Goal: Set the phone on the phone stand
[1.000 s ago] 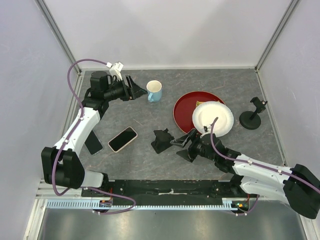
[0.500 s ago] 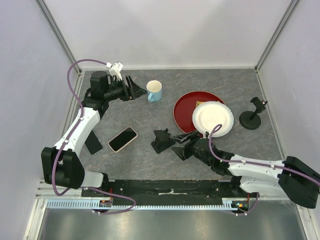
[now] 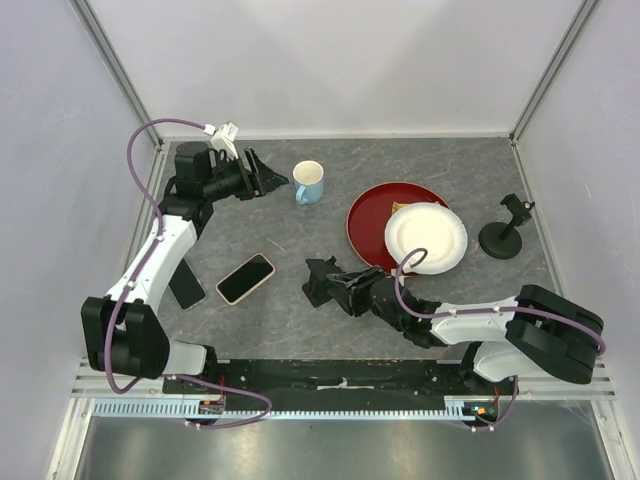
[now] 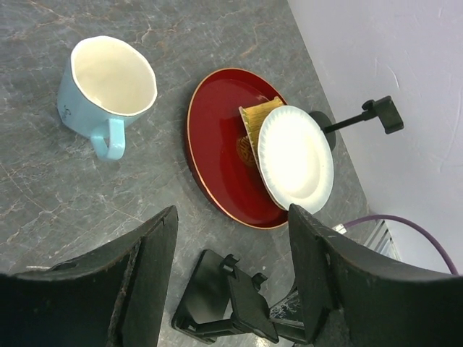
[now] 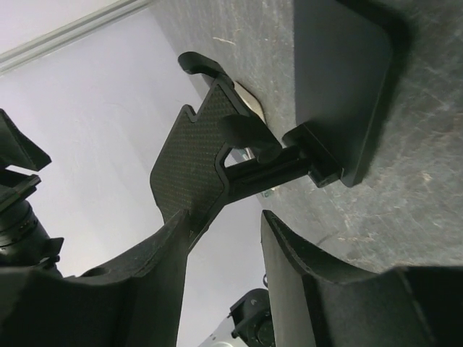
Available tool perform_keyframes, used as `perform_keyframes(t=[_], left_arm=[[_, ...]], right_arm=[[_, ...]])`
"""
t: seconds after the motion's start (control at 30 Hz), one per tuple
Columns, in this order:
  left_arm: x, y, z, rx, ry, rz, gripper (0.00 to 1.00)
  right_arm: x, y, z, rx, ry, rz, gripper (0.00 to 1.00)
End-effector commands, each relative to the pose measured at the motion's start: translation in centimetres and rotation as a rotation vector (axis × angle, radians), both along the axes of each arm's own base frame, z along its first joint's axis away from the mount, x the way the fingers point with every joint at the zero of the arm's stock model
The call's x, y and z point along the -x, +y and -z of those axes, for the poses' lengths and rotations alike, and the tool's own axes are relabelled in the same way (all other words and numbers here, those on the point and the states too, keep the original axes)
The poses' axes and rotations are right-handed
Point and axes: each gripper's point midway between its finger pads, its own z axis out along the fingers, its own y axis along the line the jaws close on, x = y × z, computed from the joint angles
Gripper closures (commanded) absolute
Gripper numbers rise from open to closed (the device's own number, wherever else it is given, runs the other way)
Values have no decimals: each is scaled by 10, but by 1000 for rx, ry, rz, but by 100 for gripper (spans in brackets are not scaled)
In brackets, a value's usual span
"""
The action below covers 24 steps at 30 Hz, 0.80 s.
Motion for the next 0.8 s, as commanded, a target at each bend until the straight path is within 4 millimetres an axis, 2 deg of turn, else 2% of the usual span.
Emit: perform_keyframes(t=[0.0,0.5,0.77], left_arm=[[-3,7,-26,59,-41,-25,32],[-7,22,-27,139,-12,-39,36],[-10,25,-28,141,-30,-44,36]], right_arm=[[-17,18,-44,-256,36,86,50],[-27,6,-35,-254,33,174,52],[-26,5,-32,-244,33,173,78]])
